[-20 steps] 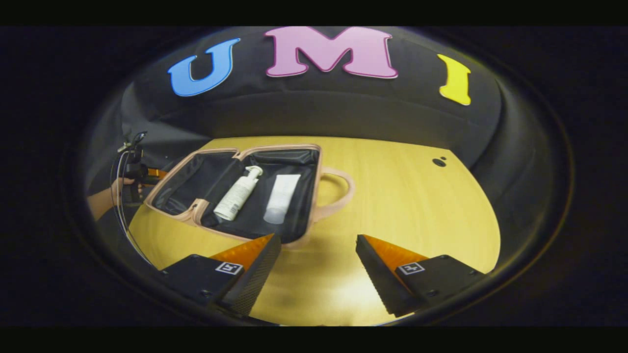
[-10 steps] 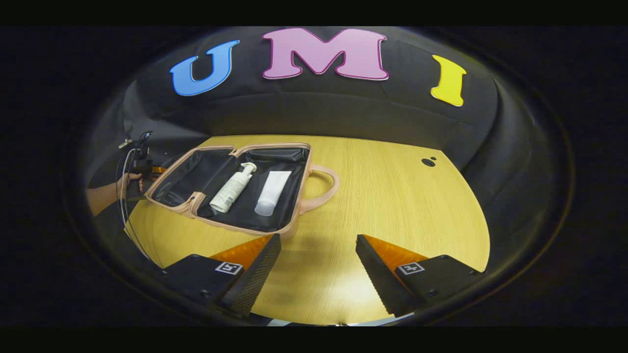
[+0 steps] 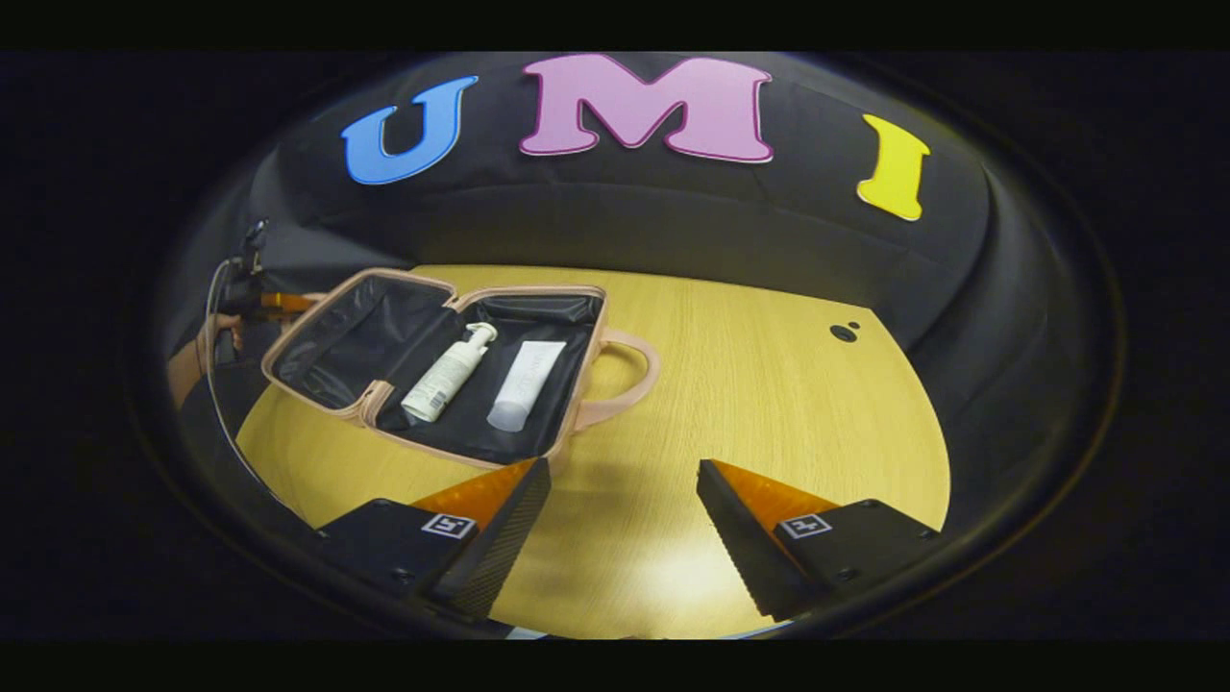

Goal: First open the suitcase, pack the skin care products into it, and then close the suitcase.

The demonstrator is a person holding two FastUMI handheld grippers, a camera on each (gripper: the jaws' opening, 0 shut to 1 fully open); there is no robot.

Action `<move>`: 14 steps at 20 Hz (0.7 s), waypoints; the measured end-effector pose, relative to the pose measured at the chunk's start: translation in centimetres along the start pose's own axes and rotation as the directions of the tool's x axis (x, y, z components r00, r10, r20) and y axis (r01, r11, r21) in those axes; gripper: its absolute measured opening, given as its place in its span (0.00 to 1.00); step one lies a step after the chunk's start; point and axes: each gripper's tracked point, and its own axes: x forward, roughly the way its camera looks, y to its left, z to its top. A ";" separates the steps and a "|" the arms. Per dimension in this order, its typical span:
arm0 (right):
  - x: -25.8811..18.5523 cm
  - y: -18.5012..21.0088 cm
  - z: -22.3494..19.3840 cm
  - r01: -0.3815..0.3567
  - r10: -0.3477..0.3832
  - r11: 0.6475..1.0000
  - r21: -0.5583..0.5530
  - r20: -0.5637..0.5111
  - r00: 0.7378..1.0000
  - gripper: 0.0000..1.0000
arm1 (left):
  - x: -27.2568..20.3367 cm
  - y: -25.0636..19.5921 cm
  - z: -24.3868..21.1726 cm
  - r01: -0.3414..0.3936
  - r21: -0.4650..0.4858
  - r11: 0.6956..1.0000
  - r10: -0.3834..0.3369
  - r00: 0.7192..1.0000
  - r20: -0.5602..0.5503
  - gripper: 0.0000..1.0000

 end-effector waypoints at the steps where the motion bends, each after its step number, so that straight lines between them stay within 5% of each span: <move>1: -0.1 -0.1 0.3 -0.007 0.007 1.000 -0.005 0.006 1.000 0.98 | -1.7 -2.2 1.7 0.035 0.017 0.999 -0.035 0.999 0.030 0.11; 6: 0.0 -1.3 1.7 -0.045 0.045 0.999 -0.005 0.030 0.999 0.98 | -8.2 -16.4 6.8 0.218 0.065 0.974 -0.224 0.966 0.125 0.09; 7: 0.0 -1.7 2.0 -0.055 0.055 0.998 -0.004 0.033 0.998 0.89 | -9.2 -20.0 6.9 0.265 0.070 0.962 -0.272 0.954 0.126 0.09; 14: -0.1 -7.2 4.1 -0.070 0.066 0.996 0.047 0.088 0.994 0.89 | -10.9 -39.5 0.5 0.412 0.036 0.911 -0.413 0.901 0.132 0.09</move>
